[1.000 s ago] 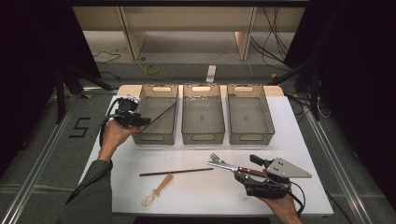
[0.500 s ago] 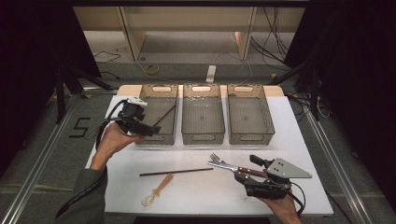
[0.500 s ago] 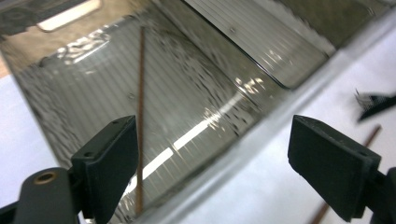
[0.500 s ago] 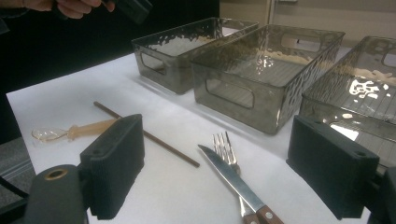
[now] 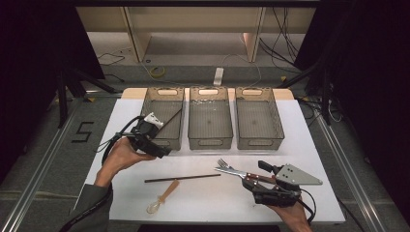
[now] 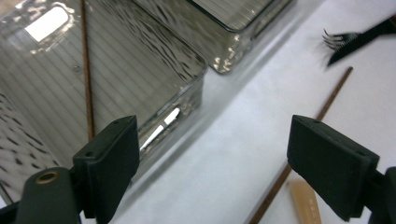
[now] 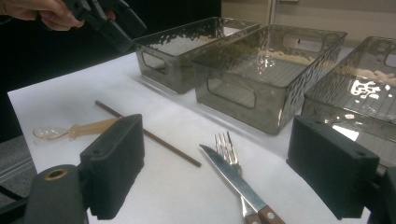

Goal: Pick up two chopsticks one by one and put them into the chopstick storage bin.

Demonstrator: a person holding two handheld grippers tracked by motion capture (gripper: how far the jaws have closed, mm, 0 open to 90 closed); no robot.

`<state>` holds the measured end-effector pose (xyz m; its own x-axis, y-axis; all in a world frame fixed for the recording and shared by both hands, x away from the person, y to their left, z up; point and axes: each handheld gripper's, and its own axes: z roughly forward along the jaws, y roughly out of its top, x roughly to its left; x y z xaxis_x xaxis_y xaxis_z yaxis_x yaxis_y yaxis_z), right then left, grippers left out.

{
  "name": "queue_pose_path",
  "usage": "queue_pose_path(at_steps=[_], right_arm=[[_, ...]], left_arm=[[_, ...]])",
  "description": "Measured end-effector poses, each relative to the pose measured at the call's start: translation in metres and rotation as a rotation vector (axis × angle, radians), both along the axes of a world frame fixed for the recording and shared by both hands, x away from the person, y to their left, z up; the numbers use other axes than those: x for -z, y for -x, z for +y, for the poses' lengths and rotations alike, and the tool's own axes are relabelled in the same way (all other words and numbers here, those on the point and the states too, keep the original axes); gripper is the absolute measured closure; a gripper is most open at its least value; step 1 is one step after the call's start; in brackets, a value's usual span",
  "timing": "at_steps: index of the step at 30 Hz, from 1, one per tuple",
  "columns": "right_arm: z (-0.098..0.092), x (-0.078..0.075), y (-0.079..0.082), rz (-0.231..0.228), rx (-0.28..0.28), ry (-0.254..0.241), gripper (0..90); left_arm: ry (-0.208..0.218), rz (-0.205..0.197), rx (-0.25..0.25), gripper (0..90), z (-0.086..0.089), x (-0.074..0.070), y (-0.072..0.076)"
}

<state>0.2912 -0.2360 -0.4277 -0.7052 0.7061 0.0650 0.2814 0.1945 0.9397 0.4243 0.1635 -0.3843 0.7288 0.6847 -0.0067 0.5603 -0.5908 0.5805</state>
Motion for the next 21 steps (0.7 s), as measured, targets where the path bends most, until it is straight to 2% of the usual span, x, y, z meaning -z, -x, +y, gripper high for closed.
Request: queue_pose_path(at_steps=[2,5,11,16,19,21], right_arm=[[0.000,0.000,0.000,-0.001,0.000,0.000,19.2],[-0.001,-0.001,0.001,-0.004,0.002,-0.006,19.2],[-0.001,-0.002,0.001,-0.005,0.005,-0.010,19.2],[-0.002,-0.002,0.001,-0.004,0.006,-0.012,19.2],[-0.002,-0.002,0.001,-0.006,0.005,-0.011,19.2],[-0.002,-0.002,0.001,-0.006,0.004,-0.010,19.2]], left_arm=[[-0.001,0.004,-0.001,16.7,-0.002,0.001,0.002],[-0.023,0.008,0.027,16.7,-0.006,0.005,0.005],[-0.044,0.029,0.033,16.8,-0.010,0.012,0.008],[-0.084,0.044,0.042,17.3,-0.014,0.016,0.010],[-0.132,0.057,0.066,18.5,-0.016,0.019,0.012],[-0.148,0.070,0.084,18.9,-0.018,0.020,0.014]])
